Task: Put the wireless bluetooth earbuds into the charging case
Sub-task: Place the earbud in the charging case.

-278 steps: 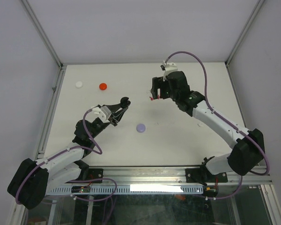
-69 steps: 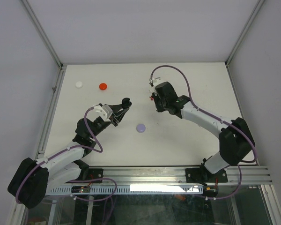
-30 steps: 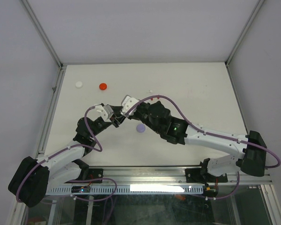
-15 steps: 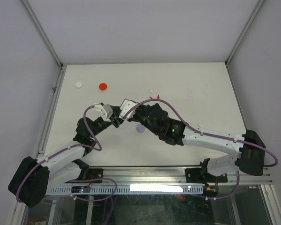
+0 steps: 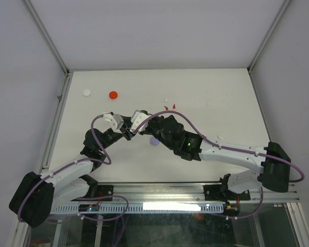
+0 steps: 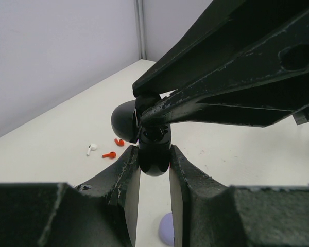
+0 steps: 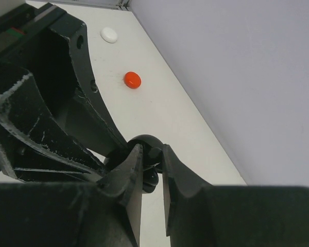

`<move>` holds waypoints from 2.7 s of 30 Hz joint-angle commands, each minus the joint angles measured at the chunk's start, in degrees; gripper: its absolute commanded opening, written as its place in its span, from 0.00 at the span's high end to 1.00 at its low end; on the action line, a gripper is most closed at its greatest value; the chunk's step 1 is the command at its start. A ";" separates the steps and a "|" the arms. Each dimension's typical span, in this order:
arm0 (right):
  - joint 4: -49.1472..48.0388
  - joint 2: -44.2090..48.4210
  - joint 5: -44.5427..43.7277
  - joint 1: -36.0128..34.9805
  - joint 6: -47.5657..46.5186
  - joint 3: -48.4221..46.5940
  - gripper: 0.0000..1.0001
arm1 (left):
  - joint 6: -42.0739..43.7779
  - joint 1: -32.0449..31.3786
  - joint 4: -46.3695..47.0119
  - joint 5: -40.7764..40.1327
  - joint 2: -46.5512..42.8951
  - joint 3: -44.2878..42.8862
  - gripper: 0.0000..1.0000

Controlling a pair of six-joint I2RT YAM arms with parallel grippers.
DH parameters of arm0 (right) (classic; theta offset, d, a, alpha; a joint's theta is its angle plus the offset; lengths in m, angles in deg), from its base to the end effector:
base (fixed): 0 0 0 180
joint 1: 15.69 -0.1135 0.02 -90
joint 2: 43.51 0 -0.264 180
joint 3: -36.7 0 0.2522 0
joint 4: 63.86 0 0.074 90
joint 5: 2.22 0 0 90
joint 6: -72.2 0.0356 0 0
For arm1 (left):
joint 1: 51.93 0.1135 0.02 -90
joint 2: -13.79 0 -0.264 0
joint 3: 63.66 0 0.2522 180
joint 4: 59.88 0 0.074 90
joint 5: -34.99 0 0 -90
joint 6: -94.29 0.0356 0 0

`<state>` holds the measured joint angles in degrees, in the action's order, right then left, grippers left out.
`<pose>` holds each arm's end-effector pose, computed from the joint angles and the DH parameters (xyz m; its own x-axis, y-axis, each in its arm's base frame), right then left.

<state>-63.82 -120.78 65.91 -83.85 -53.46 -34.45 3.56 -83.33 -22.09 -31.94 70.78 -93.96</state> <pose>0.1310 0.2912 0.3326 0.3894 -0.4826 -0.7845 -0.6112 0.5017 -0.6121 0.1688 -0.1194 0.2422 0.1540 -0.1078 -0.9822 0.8096 0.5836 0.0629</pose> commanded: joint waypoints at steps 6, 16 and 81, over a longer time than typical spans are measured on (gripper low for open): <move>-3.25 1.29 -0.95 -0.81 -1.39 1.37 0.88 | -4.03 0.28 2.38 -0.35 -0.74 -3.23 1.00; -5.98 2.47 -3.35 -1.16 -3.39 3.30 0.88 | -4.88 0.29 1.88 -0.75 -0.57 -3.50 1.00; 6.42 11.71 3.38 -0.55 13.01 -2.48 0.51 | -5.89 0.39 2.48 -1.23 0.40 -3.33 1.00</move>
<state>-57.22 -113.31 67.83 -85.34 -42.84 -33.64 -2.52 -83.33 -23.51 -33.47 71.06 -94.99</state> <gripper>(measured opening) 0.457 0.257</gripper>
